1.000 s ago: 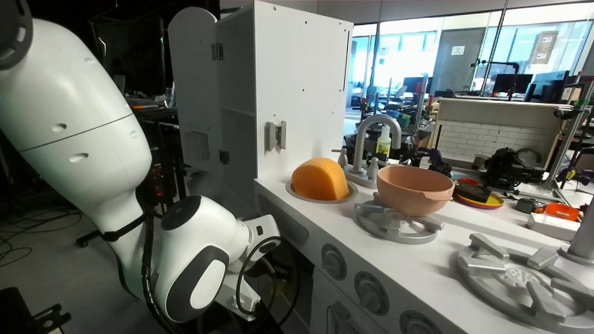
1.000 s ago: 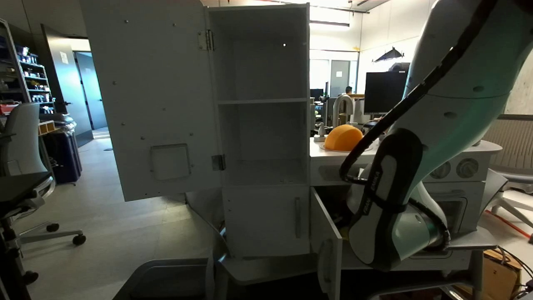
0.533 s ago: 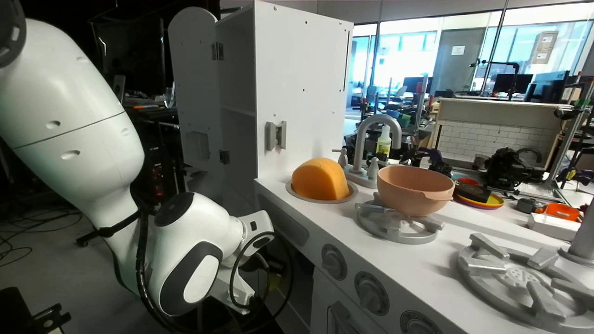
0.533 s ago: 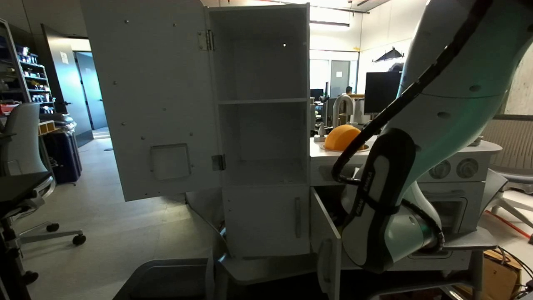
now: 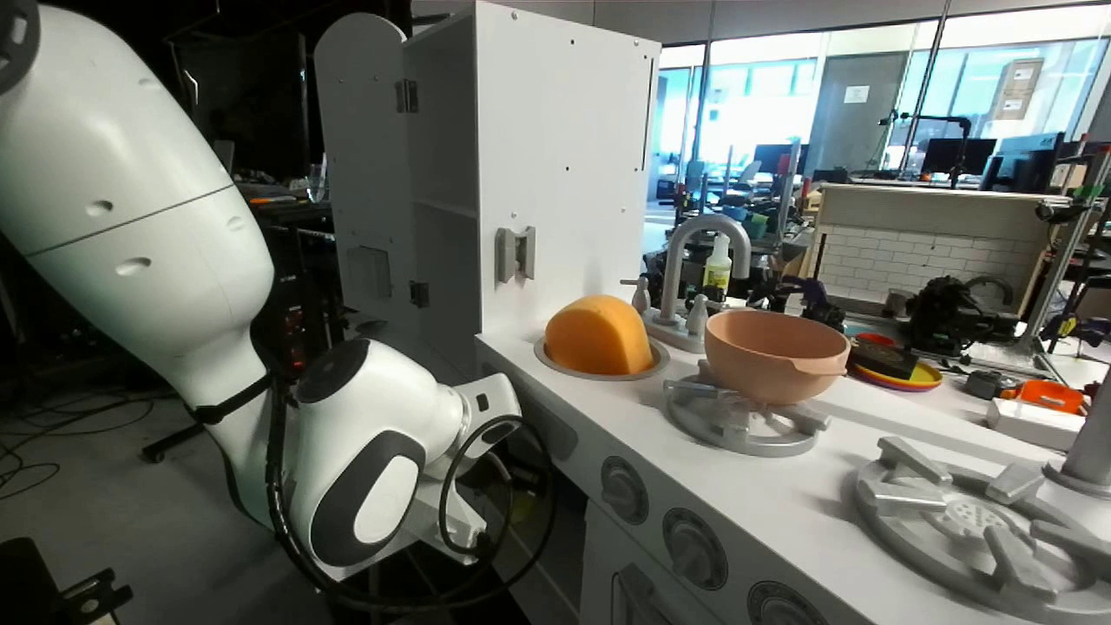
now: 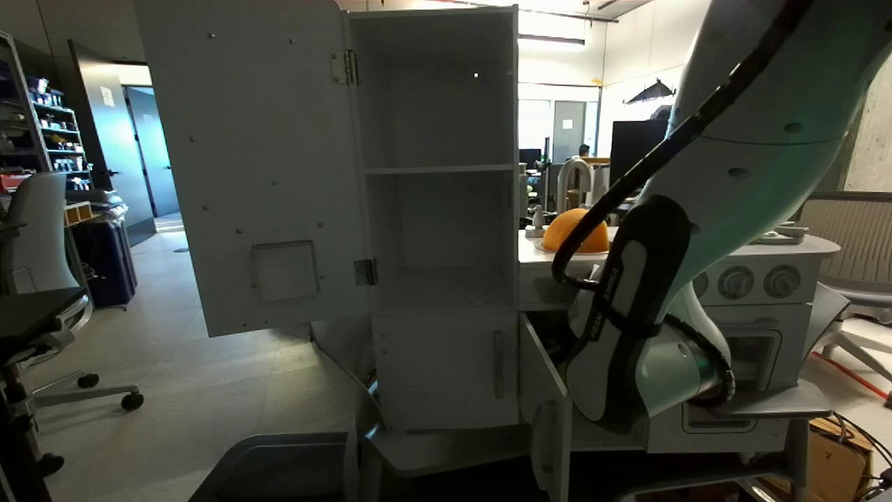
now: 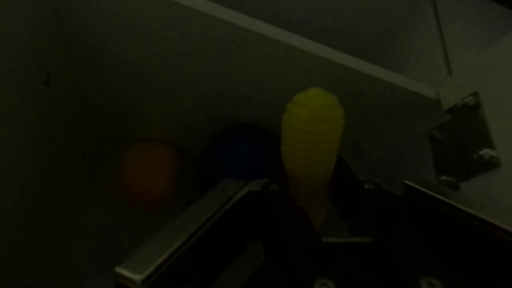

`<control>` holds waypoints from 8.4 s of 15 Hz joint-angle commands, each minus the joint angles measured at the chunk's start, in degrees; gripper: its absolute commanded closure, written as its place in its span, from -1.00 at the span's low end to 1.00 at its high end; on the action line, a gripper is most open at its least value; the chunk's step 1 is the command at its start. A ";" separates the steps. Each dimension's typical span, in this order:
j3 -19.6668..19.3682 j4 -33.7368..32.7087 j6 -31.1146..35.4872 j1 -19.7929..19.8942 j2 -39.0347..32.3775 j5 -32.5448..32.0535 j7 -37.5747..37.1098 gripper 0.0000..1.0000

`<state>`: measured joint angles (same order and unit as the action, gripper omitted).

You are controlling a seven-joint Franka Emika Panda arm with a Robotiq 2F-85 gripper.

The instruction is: Put the blue and yellow objects into the bottom cabinet.

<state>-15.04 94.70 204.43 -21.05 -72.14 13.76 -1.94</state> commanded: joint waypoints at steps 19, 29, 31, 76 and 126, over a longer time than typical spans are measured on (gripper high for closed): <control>-11.82 -15.02 7.69 -7.60 -15.73 11.83 -2.48 -1.00; -10.13 -7.98 5.69 -8.85 -9.04 12.69 1.28 -1.00; -8.54 -4.18 2.50 -7.88 -5.74 9.39 2.43 -1.00; 15.66 28.57 -42.40 -3.06 39.15 -20.41 -2.45 -1.00; -0.76 36.39 -0.38 1.15 29.91 -12.30 -0.34 -1.00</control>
<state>-17.15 122.18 199.71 -19.87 -49.62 -0.70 -7.50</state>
